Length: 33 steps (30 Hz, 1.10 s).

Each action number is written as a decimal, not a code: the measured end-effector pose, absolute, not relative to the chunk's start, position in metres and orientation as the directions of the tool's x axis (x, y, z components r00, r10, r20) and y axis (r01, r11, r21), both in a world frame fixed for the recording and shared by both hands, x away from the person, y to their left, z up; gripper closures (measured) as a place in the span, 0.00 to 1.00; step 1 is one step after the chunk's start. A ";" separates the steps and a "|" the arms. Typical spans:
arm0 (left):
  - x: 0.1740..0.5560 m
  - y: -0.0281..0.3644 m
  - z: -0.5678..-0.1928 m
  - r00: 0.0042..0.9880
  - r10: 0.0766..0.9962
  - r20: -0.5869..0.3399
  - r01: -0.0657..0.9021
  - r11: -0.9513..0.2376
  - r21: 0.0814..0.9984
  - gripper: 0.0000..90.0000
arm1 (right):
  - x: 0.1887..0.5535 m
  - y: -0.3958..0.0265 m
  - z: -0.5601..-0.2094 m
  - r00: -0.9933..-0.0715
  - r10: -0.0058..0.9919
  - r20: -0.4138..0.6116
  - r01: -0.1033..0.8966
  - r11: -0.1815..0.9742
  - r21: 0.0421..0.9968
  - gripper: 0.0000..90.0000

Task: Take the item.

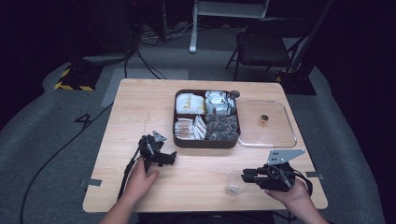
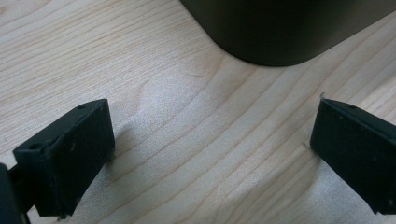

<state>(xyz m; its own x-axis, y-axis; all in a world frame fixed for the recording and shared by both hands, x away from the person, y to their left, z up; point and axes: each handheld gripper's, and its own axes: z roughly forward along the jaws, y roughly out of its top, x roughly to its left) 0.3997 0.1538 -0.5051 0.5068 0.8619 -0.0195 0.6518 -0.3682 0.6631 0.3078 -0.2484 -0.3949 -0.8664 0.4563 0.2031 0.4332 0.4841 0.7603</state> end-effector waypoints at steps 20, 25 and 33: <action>0.400 0.154 -0.505 0.507 0.862 -0.020 0.652 -0.368 0.663 0.00 | 0.347 -0.301 -0.400 -0.707 0.701 0.098 0.494 0.390 0.777 0.51; 0.400 0.154 -0.505 0.506 0.862 -0.020 0.652 -0.368 0.663 0.00 | 0.359 -0.321 -0.413 -0.651 0.753 0.099 0.545 0.372 0.752 0.48; 0.400 0.154 -0.505 0.506 0.862 -0.020 0.652 -0.368 0.663 0.00 | 0.372 -0.350 -0.443 -0.581 0.810 0.072 0.598 0.365 0.714 0.44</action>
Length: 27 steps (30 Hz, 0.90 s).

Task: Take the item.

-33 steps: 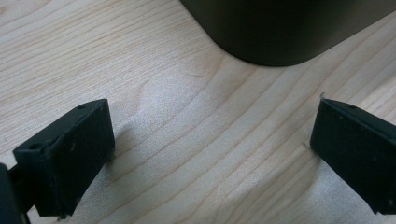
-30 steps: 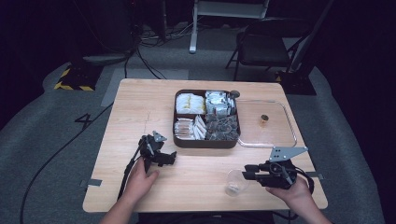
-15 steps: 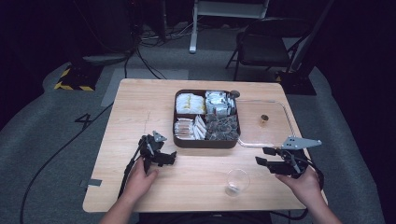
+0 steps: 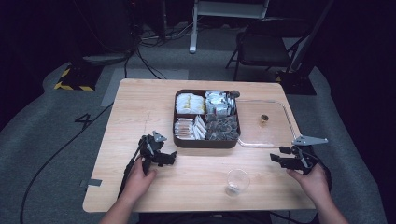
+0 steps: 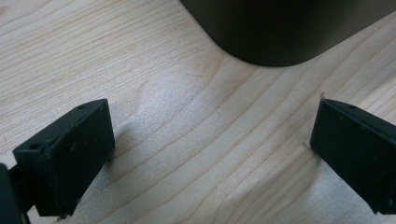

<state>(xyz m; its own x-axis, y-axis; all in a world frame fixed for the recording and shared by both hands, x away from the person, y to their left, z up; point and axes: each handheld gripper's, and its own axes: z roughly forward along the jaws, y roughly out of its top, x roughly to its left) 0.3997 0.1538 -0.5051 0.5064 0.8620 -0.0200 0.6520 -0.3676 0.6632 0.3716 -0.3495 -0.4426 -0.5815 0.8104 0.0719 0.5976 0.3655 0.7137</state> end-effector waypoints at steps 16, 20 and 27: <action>0.400 0.154 -0.505 0.507 0.862 -0.020 0.652 -0.368 0.663 0.00 | 0.385 -0.364 -0.483 -0.551 0.834 0.002 0.674 0.444 0.590 0.42; 0.400 0.154 -0.505 0.506 0.862 -0.020 0.652 -0.368 0.663 0.00 | 0.384 -0.361 -0.484 -0.549 0.836 -0.018 0.662 0.448 0.600 0.40; 0.400 0.154 -0.505 0.506 0.862 -0.020 0.652 -0.367 0.663 0.00 | 0.380 -0.363 -0.495 -0.546 0.838 -0.007 0.607 0.401 0.686 0.26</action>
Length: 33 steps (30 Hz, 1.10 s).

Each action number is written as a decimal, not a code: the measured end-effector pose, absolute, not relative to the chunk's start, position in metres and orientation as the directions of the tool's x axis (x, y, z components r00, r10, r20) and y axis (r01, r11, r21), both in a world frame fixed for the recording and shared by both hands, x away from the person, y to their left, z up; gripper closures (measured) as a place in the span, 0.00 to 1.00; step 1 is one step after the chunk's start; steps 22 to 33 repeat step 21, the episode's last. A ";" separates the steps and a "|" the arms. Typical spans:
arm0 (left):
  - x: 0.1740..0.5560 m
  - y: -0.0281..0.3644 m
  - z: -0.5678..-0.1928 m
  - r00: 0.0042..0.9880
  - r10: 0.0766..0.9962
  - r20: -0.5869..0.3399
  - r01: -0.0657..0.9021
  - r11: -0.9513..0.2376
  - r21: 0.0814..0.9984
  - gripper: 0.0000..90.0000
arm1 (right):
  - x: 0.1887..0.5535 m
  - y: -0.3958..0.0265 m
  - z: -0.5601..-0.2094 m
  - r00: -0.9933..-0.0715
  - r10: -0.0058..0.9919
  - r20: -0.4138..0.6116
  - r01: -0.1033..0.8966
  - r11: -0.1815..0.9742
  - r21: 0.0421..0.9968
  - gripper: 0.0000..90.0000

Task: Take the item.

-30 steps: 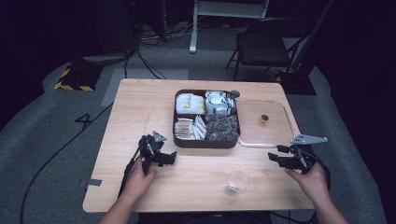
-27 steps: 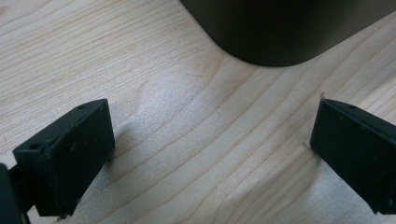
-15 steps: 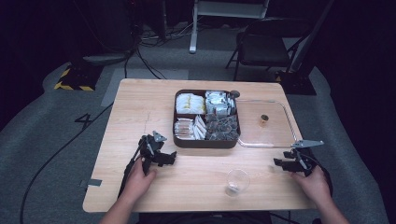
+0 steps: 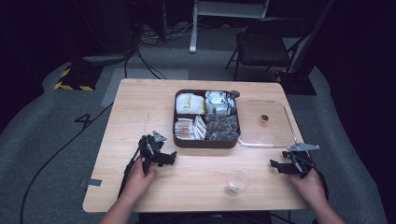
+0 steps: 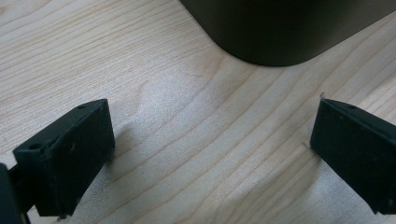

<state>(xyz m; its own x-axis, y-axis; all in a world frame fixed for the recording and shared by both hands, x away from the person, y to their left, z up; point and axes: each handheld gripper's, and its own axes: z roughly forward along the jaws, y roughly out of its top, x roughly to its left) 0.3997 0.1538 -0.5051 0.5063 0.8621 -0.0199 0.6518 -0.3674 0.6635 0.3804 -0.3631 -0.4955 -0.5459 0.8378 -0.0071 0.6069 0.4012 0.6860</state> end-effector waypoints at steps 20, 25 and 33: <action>0.400 0.154 -0.505 0.506 0.862 -0.020 0.652 -0.368 0.663 0.00 | 0.378 -0.362 -0.504 -0.540 0.842 -0.010 0.565 0.371 0.737 0.16; 0.400 0.154 -0.505 0.506 0.862 -0.020 0.652 -0.367 0.663 0.00 | 0.378 -0.362 -0.504 -0.537 0.843 -0.010 0.566 0.369 0.737 0.16; 0.400 0.154 -0.505 0.506 0.862 -0.020 0.652 -0.367 0.663 0.00 | 0.378 -0.362 -0.504 -0.537 0.843 -0.010 0.566 0.369 0.737 0.16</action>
